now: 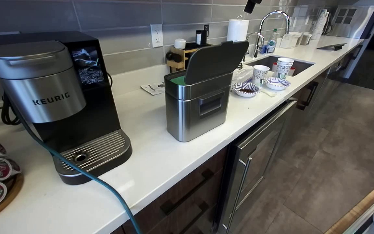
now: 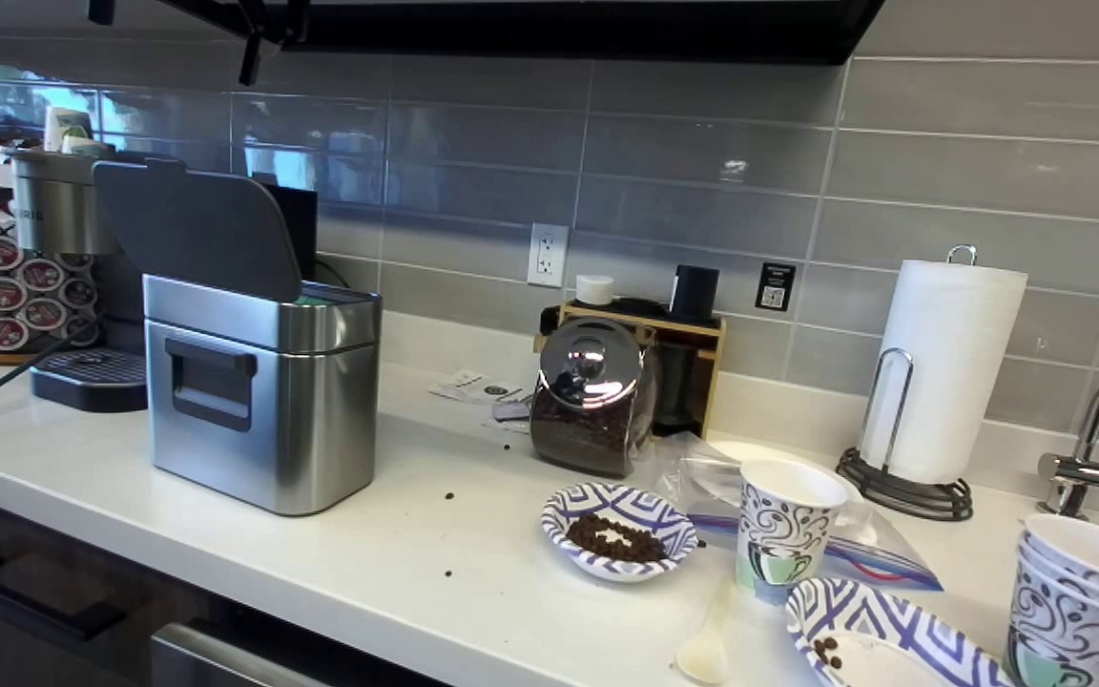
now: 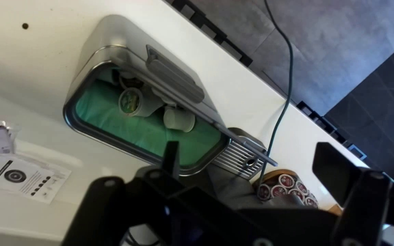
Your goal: Put the coffee pod in the bin, and then close the bin
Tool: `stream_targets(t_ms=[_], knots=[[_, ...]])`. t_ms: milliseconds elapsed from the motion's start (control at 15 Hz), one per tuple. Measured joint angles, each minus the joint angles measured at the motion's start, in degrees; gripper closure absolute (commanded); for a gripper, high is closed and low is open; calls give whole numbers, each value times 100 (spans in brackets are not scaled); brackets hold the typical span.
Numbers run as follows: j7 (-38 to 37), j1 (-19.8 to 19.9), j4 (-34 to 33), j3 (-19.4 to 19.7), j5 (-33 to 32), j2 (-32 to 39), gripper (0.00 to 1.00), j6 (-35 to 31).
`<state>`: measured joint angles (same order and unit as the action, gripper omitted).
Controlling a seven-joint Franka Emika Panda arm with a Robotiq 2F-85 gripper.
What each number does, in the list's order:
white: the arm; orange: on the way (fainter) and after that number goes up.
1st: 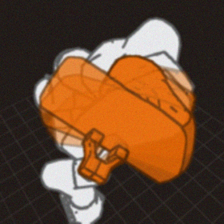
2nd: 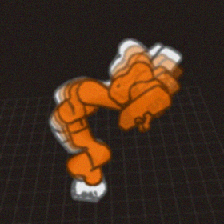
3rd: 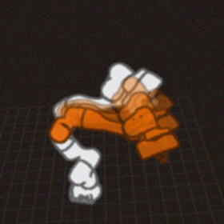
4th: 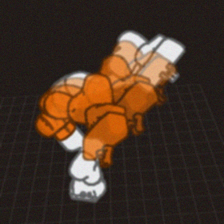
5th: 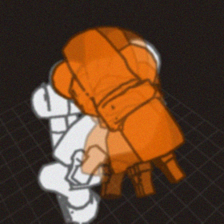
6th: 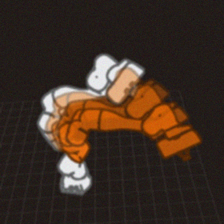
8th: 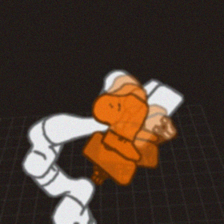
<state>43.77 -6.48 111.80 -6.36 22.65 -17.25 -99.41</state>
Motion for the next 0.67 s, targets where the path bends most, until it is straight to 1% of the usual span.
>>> stream_targets(t_ms=[200,333,467,667], knots=[[-258,-109,268,-35,-73,-85,0,-687],[-702,-131,436,-51,-158,-165,0,-1007],[-1286,-132,564,-61,-281,-273,0,-1194],[-2050,-134,656,-77,-519,-437,0,-1207]])
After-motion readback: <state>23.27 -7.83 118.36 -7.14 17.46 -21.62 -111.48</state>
